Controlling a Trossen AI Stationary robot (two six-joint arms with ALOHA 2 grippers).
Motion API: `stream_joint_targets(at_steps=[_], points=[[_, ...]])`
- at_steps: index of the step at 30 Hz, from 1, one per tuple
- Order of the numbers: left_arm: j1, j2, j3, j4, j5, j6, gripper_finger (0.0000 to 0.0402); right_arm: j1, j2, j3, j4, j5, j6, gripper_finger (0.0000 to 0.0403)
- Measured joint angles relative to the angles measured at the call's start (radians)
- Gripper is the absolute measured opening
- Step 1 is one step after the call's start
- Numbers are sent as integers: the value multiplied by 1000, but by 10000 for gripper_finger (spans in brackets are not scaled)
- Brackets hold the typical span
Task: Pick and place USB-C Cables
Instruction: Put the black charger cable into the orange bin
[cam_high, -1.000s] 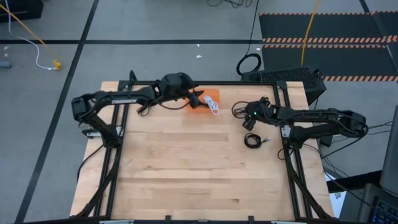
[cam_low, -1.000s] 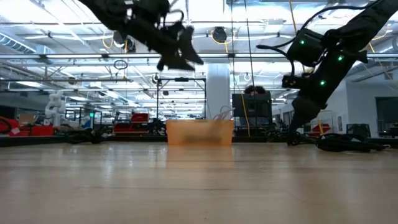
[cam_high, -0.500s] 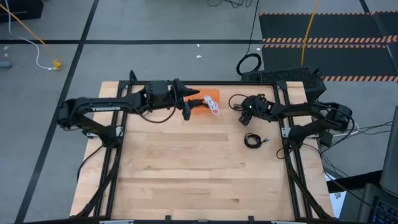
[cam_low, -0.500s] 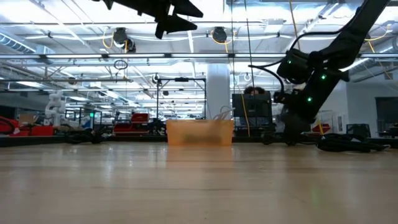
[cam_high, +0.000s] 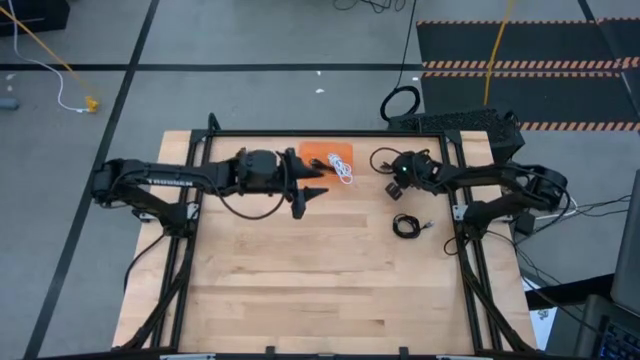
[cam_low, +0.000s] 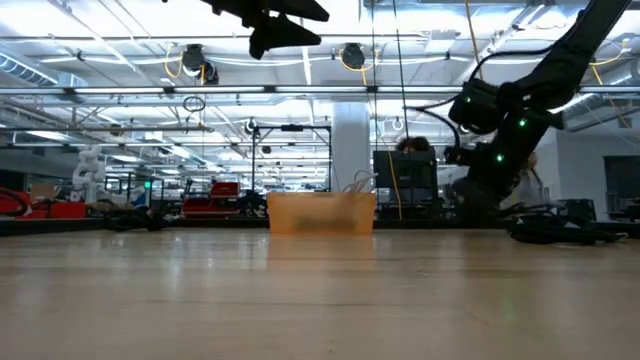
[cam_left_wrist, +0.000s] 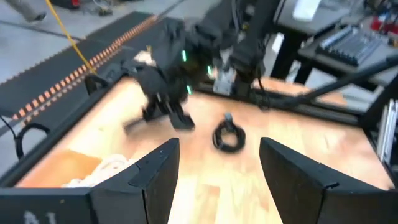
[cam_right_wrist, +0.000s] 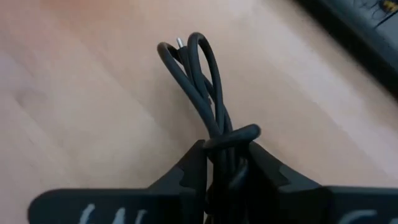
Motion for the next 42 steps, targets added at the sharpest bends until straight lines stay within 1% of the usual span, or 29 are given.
stream_joint_targets(at_steps=[2,4,6,9,11,13,15,17,18,21,23,25,28,31,33,38,42], points=[[-14,5,0,-20,-1,-5,223,0,-41,0,9,-2,18,56],[-31,17,0,-20,-2,-16,223,0,-88,0,12,-36,24,56],[-52,33,-1,-21,-3,-22,223,4,-140,0,36,-98,47,56],[-83,73,0,13,-5,-22,223,15,-222,2,99,-242,94,56],[-105,110,-2,57,-43,-18,223,30,-268,2,161,-342,128,56],[-124,141,1,85,-111,2,223,49,-315,2,214,-428,151,56],[-135,178,-1,109,-181,23,223,74,-347,3,290,-496,174,56],[-141,215,-1,138,-230,32,223,100,-373,-4,365,-557,205,56],[-142,236,-1,161,-242,37,223,117,-379,-9,428,-589,221,56],[-144,303,-1,308,-247,60,223,171,-384,-36,622,-659,279,55],[-145,346,-1,401,-246,97,223,212,-375,-50,732,-682,303,55],[-145,384,-1,502,-252,143,223,252,-367,-63,807,-683,313,55],[-145,412,-1,601,-294,207,223,313,-353,-77,893,-682,307,55],[-143,424,-1,666,-298,242,223,361,-338,-83,960,-683,297,55],[-143,424,-1,702,-276,262,223,387,-327,-84,990,-683,280,55],[-144,423,-1,774,-162,293,223,432,-280,-84,1077,-678,247,55],[-140,422,-1,800,-157,294,223,461,-227,-84,1166,-677,245,55]])
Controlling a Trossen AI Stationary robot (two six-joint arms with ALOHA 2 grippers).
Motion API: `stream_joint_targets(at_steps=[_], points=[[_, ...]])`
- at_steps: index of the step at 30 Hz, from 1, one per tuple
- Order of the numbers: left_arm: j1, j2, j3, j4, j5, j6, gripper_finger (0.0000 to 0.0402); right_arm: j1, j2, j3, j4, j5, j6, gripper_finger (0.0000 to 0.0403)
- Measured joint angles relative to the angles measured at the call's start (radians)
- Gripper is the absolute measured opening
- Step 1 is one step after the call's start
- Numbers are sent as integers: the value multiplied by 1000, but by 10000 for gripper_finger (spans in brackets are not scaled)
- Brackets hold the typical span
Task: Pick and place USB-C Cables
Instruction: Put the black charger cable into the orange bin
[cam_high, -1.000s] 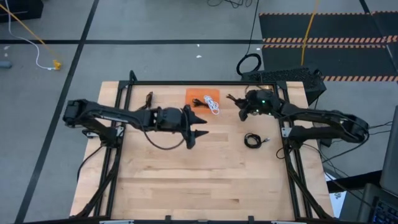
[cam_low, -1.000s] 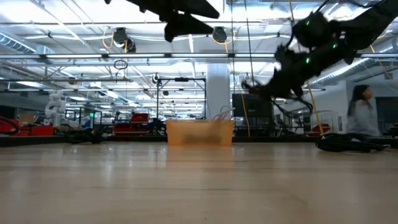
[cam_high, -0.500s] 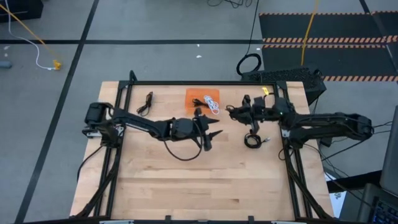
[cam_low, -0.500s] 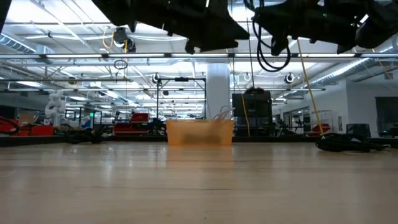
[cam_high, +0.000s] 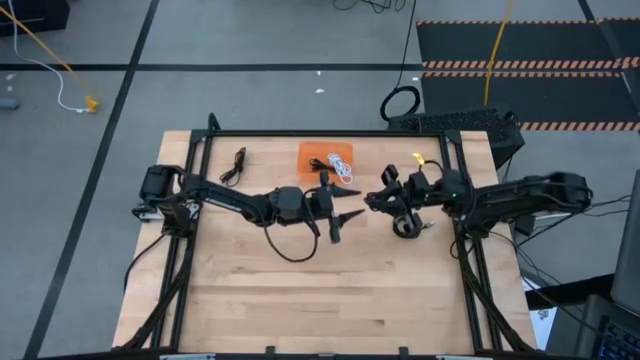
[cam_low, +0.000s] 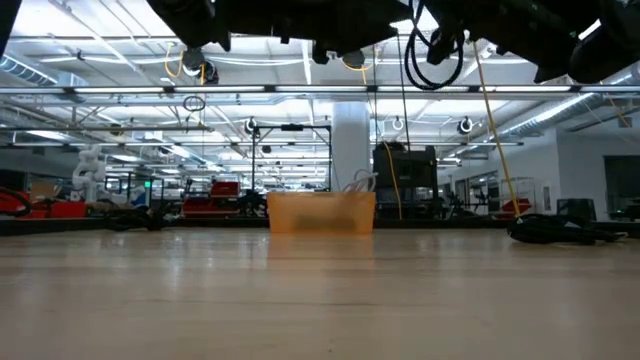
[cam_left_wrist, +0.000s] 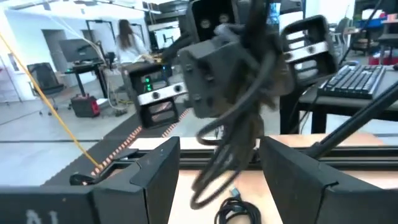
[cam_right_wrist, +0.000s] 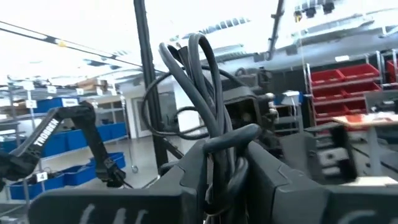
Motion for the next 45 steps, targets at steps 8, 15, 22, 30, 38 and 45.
stream_joint_targets(at_steps=[8,15,22,30,38,45], points=[[2,0,0,33,67,-20,223,33,110,45,121,2,-18,55],[3,0,0,10,67,-23,220,41,169,108,121,-14,-29,55],[10,0,0,-6,55,-19,114,41,181,111,118,-24,-26,59],[26,0,0,-17,62,-30,15,39,179,111,113,-18,36,164],[30,-4,0,-66,49,-54,10,-31,70,111,-113,-34,112,220],[67,-6,0,-145,48,-68,10,-105,-110,111,-436,-30,111,258]])
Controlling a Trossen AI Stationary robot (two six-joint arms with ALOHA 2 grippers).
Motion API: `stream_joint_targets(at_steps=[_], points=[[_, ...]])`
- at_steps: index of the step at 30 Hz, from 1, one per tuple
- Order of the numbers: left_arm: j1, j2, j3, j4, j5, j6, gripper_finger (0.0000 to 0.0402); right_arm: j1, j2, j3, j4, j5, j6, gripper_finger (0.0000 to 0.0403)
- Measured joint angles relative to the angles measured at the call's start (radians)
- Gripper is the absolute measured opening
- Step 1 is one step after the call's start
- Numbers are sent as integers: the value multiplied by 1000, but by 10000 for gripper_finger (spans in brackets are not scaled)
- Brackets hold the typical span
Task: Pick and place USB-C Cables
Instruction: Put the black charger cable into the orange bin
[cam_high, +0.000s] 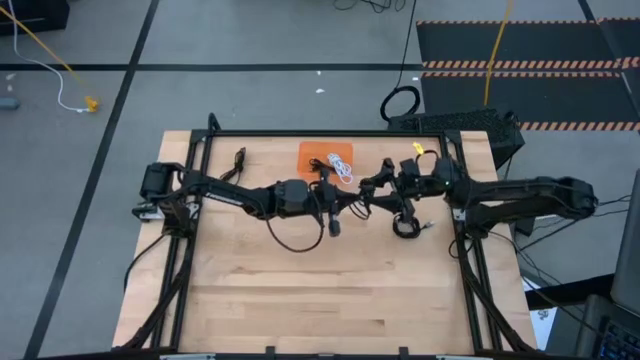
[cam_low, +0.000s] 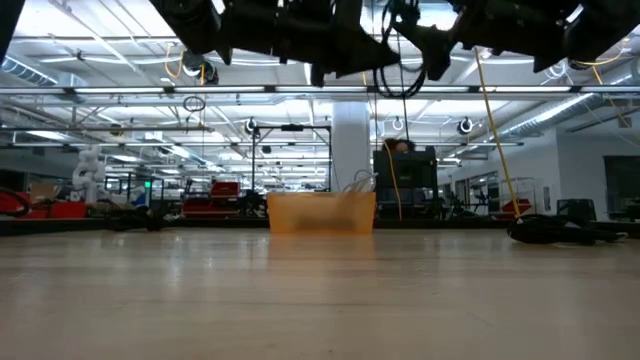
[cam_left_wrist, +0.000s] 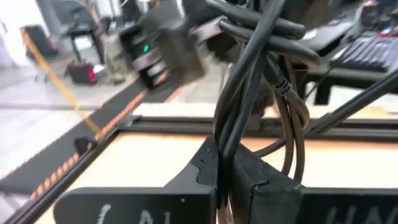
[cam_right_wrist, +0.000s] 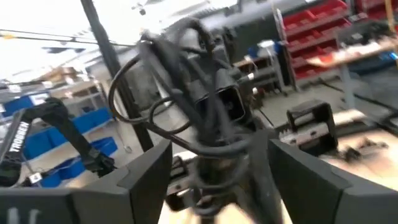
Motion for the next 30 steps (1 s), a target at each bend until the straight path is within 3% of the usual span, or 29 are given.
stream_joint_targets(at_steps=[8,16,26,30], points=[[97,0,0,-153,5,-37,11,-37,-190,0,-400,5,4,264],[267,0,0,-296,-53,-37,11,-38,-227,0,-778,7,105,264],[437,0,0,-493,-44,-84,12,-38,-225,-1,-1133,241,111,264],[456,0,0,-527,-22,-96,12,-38,-218,-1,-1255,273,160,264]])
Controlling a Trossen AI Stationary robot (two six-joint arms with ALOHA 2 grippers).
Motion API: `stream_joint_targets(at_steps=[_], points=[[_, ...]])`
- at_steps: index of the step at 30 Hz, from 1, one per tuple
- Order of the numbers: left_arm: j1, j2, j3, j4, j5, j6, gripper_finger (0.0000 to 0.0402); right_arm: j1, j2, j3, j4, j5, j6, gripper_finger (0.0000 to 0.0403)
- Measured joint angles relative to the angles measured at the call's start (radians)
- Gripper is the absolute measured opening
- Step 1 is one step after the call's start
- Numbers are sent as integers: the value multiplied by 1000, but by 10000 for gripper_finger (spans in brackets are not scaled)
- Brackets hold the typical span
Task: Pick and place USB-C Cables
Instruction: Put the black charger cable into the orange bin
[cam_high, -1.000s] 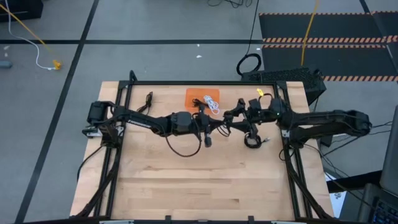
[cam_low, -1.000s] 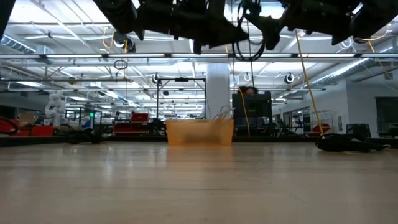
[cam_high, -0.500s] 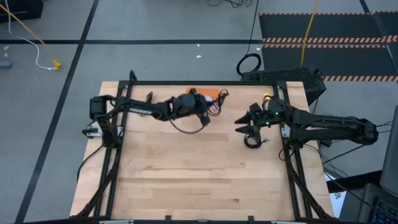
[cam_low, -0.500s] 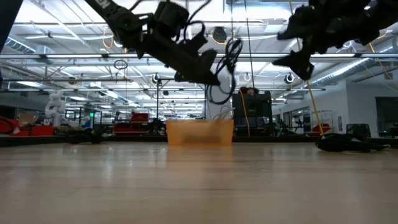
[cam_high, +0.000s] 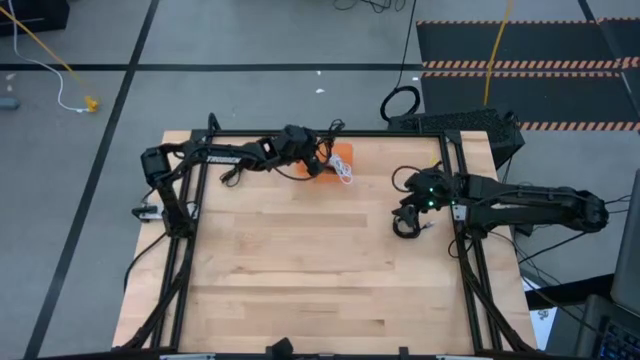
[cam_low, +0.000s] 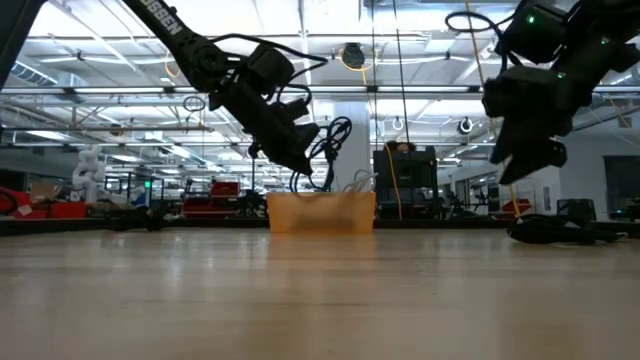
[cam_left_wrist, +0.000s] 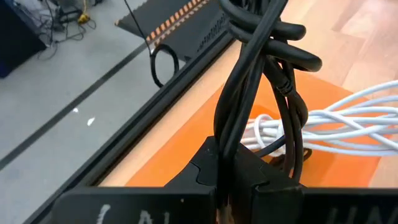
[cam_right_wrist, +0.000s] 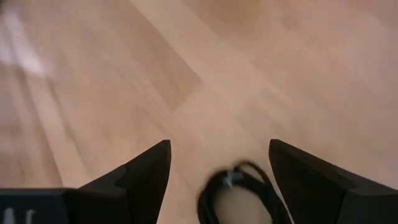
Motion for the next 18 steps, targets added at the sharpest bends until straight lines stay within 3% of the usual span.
stream_joint_targets(at_steps=[9,18], points=[[6,0,0,-45,0,-24,26,0,8,0,-117,-2,33,264],[7,-1,0,-61,-1,-32,117,0,10,0,-285,-3,78,264]])
